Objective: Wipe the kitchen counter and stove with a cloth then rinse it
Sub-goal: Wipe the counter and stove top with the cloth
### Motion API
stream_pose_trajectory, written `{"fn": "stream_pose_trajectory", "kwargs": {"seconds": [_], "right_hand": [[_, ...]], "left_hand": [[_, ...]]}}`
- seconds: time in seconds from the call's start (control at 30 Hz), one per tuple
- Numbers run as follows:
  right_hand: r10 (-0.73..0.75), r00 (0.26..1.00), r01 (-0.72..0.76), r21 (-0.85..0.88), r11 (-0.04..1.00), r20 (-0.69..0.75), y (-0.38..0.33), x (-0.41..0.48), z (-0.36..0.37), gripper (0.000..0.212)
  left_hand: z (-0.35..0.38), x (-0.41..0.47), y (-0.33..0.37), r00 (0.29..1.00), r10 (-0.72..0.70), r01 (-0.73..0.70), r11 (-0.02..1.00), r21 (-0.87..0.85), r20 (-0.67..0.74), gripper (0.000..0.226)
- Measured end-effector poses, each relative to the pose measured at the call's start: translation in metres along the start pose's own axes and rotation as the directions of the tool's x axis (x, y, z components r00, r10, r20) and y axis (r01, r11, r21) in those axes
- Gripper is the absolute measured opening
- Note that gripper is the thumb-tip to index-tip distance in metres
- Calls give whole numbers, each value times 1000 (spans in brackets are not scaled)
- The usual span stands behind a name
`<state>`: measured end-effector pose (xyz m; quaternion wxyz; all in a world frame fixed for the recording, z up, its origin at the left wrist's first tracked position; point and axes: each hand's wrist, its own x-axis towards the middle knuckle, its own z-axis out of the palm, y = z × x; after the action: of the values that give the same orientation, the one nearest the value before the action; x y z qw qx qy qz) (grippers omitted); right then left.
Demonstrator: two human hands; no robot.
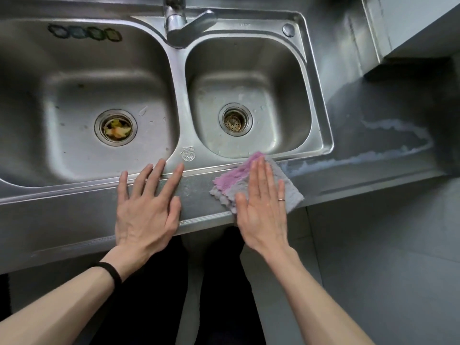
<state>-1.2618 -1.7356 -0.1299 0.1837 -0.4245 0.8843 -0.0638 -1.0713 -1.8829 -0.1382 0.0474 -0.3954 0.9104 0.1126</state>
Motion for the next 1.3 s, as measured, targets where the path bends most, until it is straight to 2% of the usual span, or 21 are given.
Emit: {"fn": "stream_pose_trajectory", "kwargs": {"seconds": [0.23, 0.3, 0.4, 0.57, 0.63, 0.7, 0.8, 1.0, 1.1, 1.2, 1.3], "right_hand": [[134, 991, -134, -6, 991, -7, 119, 26, -45, 71], [176, 983, -177, -4, 984, -52, 121, 29, -45, 72], [206, 974, -208, -7, 978, -99, 85, 21, -32, 72], [-98, 995, 98, -89, 991, 8, -20, -17, 17, 84], [-139, 990, 138, -62, 988, -16, -47, -24, 28, 82], [-185, 982, 184, -55, 981, -21, -46, -22, 27, 78], [-266, 964, 266, -79, 961, 5, -2, -16, 13, 76], [0, 998, -4, -72, 997, -59, 129, 4, -28, 72], [117, 991, -120, -45, 992, -65, 178, 14, -48, 71], [175, 979, -178, -15, 984, -105, 183, 16, -52, 71], [300, 935, -296, 49, 954, -187, 157, 17, -45, 71]], "left_hand": [[1, 0, 3, 1000, -8, 8, 1000, 11, -28, 67], [1, 1, 4, 999, -16, 16, 1000, 12, -27, 67], [-2, 0, 8, 999, -30, 30, 999, 20, -21, 67], [-4, 3, 12, 999, -42, 43, 999, 26, -30, 66], [-3, 2, 13, 999, -38, 39, 999, 35, -38, 66], [-2, 2, 12, 999, -33, 35, 998, 51, -39, 66], [-1, 2, 13, 998, -43, 46, 997, 64, -44, 67], [-8, 3, 32, 995, -100, 100, 995, 6, -25, 68], [-11, 15, 76, 999, -51, 50, 995, -90, -17, 68], [-10, 37, 136, 999, 42, -39, 980, -197, 11, 69], [-6, 63, 192, 999, 46, -40, 967, -251, 16, 67]]}}
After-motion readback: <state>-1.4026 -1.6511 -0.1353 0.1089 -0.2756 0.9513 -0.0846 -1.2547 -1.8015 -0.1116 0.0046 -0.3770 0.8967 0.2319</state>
